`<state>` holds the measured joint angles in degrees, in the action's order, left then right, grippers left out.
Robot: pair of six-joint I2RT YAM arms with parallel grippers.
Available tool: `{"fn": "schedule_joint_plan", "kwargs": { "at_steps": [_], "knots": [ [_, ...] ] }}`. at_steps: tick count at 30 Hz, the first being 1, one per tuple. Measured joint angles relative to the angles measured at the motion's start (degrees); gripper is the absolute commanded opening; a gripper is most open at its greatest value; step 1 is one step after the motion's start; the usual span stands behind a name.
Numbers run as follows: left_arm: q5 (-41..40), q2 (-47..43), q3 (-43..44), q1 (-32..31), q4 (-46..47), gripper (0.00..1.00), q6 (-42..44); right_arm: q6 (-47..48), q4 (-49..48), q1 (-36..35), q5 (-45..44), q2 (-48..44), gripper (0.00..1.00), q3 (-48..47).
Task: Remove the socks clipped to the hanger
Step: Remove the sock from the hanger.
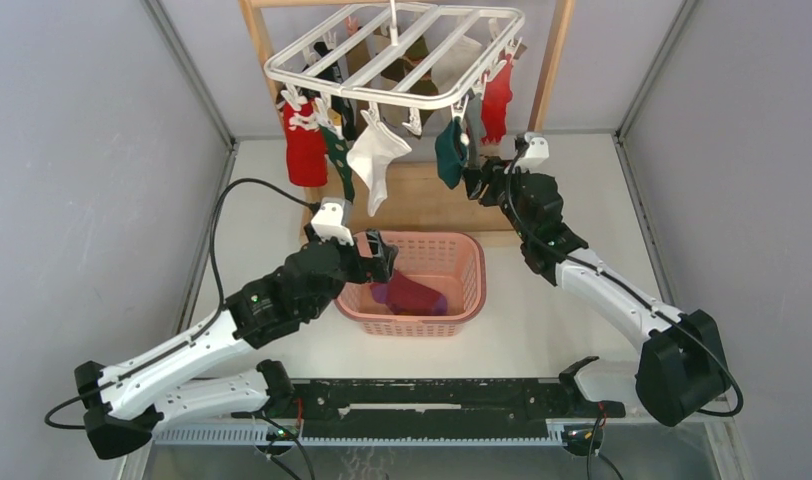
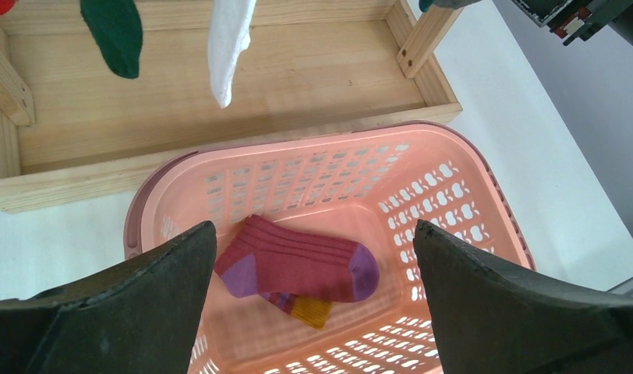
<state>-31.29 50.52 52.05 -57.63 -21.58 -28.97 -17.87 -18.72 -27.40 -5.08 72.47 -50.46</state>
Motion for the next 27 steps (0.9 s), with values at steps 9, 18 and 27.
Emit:
{"fn": "schedule_joint_plan", "kwargs": {
  "at_steps": [9, 18, 27],
  "knots": [
    [0.0, -2.9, -0.7, 0.0, -1.1, 0.98, 0.0, -0.2, 1.2, 0.0, -1.9, 0.8, 0.22, -2.0],
    [3.5, -1.8, 2.9, 0.0, -4.7, 0.94, 0.0, 4.4, 4.5, -6.7, -8.3, -1.4, 0.05, -2.2],
    [7.2, 1.2, 15.9, -2.3, -6.4, 0.92, 0.0, 10.4, 6.4, -17.1, -19.0, -5.1, 0.04, -2.1]
  ]
}}
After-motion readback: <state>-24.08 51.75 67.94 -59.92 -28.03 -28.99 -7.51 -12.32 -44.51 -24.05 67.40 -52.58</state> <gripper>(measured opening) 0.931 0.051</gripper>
